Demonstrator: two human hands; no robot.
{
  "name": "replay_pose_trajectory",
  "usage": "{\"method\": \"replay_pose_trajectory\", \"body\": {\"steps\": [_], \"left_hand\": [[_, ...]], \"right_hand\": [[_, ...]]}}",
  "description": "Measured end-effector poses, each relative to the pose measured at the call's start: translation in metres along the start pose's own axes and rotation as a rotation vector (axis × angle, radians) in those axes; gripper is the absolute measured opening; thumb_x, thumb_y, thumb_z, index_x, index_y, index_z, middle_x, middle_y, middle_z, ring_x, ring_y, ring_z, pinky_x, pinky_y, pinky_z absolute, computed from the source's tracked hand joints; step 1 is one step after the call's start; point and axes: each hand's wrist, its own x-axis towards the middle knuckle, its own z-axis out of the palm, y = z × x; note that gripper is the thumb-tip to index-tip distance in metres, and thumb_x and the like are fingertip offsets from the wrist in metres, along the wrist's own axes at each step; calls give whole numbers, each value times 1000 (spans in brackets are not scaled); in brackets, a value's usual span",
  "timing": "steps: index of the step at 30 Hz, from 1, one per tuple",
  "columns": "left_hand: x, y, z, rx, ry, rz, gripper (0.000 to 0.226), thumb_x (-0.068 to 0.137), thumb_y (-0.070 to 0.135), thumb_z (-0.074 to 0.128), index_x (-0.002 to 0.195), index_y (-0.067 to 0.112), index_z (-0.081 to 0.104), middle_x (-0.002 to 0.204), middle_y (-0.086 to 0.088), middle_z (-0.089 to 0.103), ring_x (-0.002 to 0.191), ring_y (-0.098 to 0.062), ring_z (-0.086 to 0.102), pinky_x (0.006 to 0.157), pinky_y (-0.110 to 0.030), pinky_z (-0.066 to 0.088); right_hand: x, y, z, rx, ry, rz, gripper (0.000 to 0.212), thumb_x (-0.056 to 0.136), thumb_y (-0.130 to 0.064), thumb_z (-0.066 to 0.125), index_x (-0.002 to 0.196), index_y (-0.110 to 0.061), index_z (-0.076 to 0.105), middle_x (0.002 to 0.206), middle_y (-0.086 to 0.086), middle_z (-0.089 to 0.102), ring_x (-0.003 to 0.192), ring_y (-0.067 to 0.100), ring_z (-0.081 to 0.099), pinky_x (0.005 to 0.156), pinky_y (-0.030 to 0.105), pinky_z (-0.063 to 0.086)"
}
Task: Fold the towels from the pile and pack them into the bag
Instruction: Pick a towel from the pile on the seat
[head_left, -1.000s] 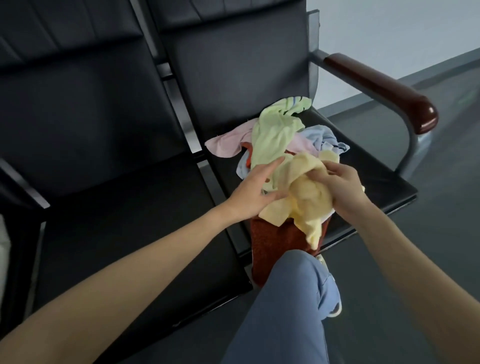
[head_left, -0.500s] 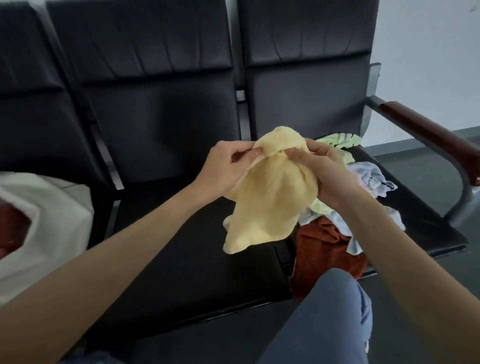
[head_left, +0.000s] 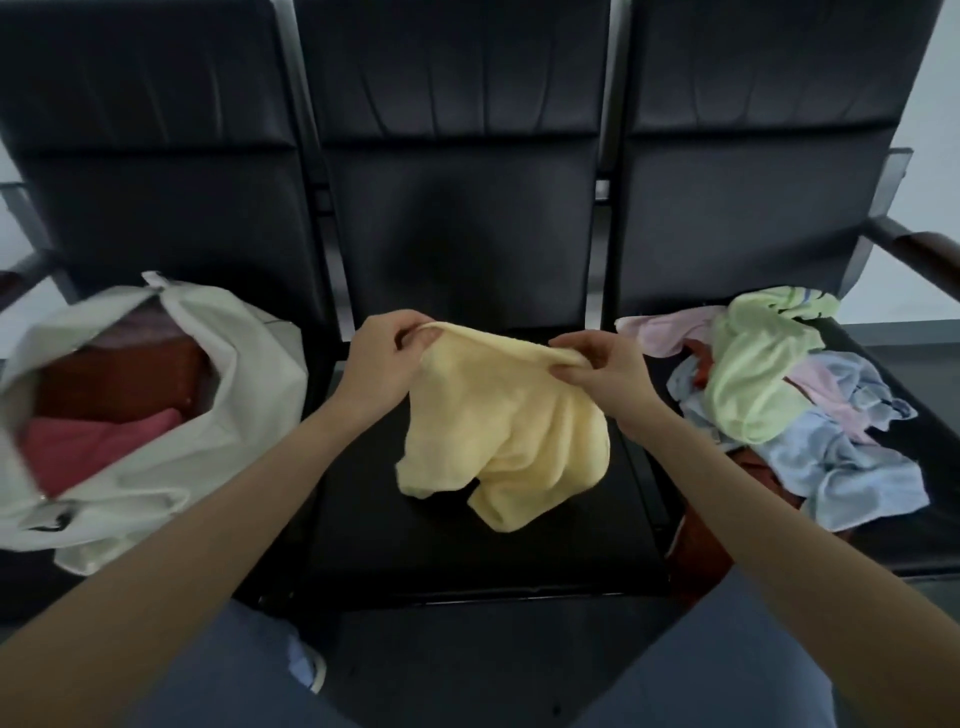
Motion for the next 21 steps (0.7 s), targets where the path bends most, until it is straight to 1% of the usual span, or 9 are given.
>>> {"method": "replay_pose_trajectory", "body": {"steps": [2,5,8,10,12,15,16,19,21], "left_hand": [[-3,-8,-4,-19,0,-18,16,96,15,56,103,11,70,88,6,66,82,0,58,71,-10,41],[-7,-22,-10,-16,9,-50,16,95,13,56,103,12,70,93,4,67,85,-2,58,74,-10,41],[-11,-42,-18,23,46,-119,17,95,12,56,106,12,70,96,5,66,91,-7,58,75,-10,39],[-16,-56,-23,61,38,-152,18,94,10,56,103,13,71,97,5,66,94,-9,58,75,-10,38],[-25,-70,-25,90,-25,-184,20,93,6,55,98,16,71,96,4,67,95,-9,58,76,-12,39],[-42,-88,-27,98,-192,-225,26,89,-1,57,89,21,71,95,5,68,96,-12,61,85,-24,46],[-49,-92,-27,97,-247,-241,27,87,-3,59,88,21,71,94,5,69,94,-13,62,85,-26,48],[-71,-100,-30,109,-362,-338,21,82,3,69,90,22,68,84,2,69,80,-13,64,74,-25,48],[-87,-106,-31,144,-403,-393,21,78,9,76,88,26,67,78,3,69,72,-9,62,71,-26,47]], "right_hand": [[-4,0,5,44,-1,34,30,79,0,71,103,-17,71,99,-4,70,93,8,66,76,17,51],[-14,3,8,142,-10,78,33,81,4,67,108,-14,70,103,0,70,96,11,66,84,25,53],[-28,14,15,124,-76,102,35,82,4,66,113,-13,69,107,0,70,99,8,65,84,24,54],[-40,26,24,94,-142,130,31,82,3,68,107,-16,71,106,-1,70,99,8,65,82,22,54],[-53,41,36,40,-207,165,26,81,1,69,100,-16,73,98,-3,71,94,5,65,77,16,52],[-74,63,57,-59,-332,198,21,80,1,71,96,-12,74,87,-5,70,79,-2,63,70,12,49],[-79,70,64,-91,-385,204,21,79,2,71,96,-10,73,85,-4,69,75,-2,63,69,11,49],[-90,84,81,-196,-593,222,20,80,4,69,96,-6,72,82,-3,67,75,-1,62,69,11,49],[-86,87,90,-292,-650,178,17,84,1,66,96,-9,71,85,-3,67,79,3,63,74,15,50]]}}
